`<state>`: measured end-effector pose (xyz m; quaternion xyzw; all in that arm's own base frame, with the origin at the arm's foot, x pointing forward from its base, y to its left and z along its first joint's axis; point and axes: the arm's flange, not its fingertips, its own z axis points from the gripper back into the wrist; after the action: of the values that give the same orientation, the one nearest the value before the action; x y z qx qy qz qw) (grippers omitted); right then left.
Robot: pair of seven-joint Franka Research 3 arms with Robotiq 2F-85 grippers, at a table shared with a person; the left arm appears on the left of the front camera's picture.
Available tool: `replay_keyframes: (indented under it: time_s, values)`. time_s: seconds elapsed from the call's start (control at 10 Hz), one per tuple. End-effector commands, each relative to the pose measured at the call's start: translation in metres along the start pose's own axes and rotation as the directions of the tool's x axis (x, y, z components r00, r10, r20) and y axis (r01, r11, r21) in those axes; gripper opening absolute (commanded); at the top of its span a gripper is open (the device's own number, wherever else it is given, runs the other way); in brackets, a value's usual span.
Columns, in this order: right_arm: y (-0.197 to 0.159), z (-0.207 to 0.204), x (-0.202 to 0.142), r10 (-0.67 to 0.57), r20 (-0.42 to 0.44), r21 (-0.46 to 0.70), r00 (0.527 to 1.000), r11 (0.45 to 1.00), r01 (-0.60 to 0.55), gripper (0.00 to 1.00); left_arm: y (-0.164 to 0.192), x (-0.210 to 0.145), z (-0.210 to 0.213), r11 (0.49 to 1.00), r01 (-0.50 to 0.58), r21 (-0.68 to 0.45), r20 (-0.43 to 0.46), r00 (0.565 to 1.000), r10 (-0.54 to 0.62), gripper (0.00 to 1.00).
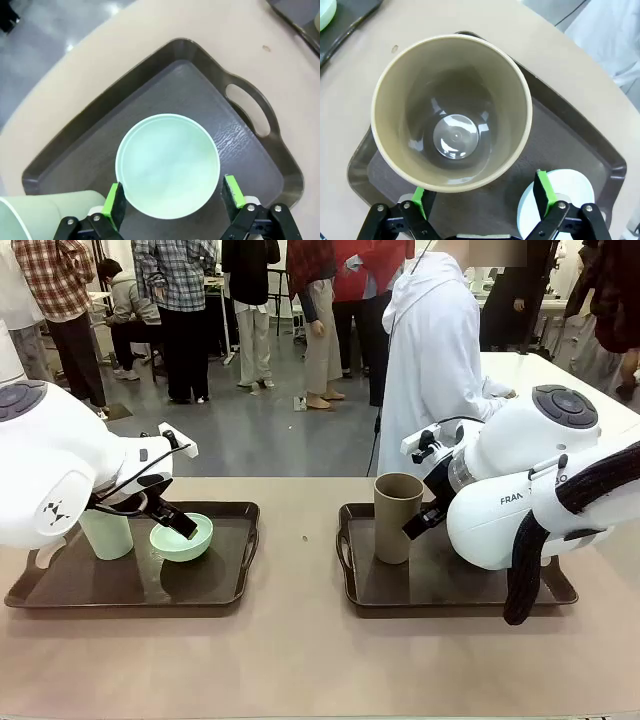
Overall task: Set up a tray with a mat and arrange the tableware.
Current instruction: Pick up the Picnic Bowl and Reusable plastic cup from the Handle tray in front of the human's position and hold them in the air.
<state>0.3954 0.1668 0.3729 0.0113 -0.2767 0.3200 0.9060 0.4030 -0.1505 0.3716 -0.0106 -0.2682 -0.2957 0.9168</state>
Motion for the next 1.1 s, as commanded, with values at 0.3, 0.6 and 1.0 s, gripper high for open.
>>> replay_keyframes:
  time_s: [0.3,0.6,1.0]
  values:
    - [0.0000,0.0000,0.0000,0.000,0.000,0.000,1.000,1.000,0.000,1.00,-0.0001,0.0000,0.0000,1.000,0.000,0.000,0.000,1.000,0.000,1.00]
    - [0.0000,0.0000,0.0000,0.000,0.000,0.000,1.000,1.000,0.000,1.00,-0.0001,0.0000,0.0000,1.000,0.000,0.000,0.000,1.000,0.000,1.00]
    - [0.0000,0.0000,0.0000,0.000,0.000,0.000,1.000,1.000,0.000,1.00,-0.0001,0.0000,0.0000,1.000,0.000,0.000,0.000,1.000,0.000,1.00]
